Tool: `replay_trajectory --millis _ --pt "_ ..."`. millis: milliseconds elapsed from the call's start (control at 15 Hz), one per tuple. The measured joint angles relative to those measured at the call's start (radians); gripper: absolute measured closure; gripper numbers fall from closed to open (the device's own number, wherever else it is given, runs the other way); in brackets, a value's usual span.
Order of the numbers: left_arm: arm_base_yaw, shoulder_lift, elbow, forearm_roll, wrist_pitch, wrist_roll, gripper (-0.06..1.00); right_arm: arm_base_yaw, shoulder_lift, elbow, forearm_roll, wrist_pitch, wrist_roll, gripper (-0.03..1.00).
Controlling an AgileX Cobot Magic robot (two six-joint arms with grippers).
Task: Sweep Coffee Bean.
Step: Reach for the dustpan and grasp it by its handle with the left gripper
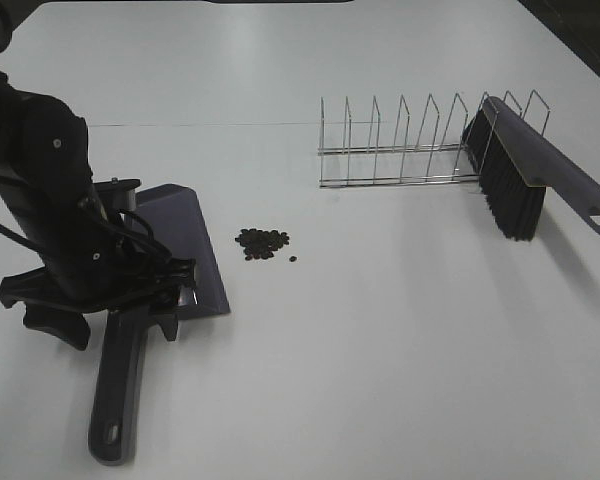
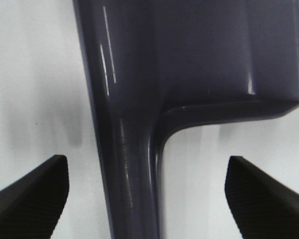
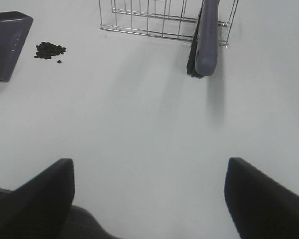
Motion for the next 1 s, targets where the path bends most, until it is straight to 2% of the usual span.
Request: replay_trajectory --millis 333,600,867,1000 --pt "0.000 0.048 -0.001 0.001 -0.032 0.000 0.17 0.000 0.000 0.000 0.000 0.000 0.000 0.24" --pt "0.000 0.050 -0.003 0.004 -0.049 0.000 0.28 0.000 0.000 0.000 -0.001 0.000 0.000 0.24" --pt "0.000 0.050 -0.003 0.014 -0.052 0.000 0.31 0.000 0.000 0.000 -0.001 0.000 0.000 0.24" --pt "0.000 0.050 -0.003 0.016 -0.052 0.000 0.38 0.000 0.000 0.000 -0.001 0.000 0.000 0.24"
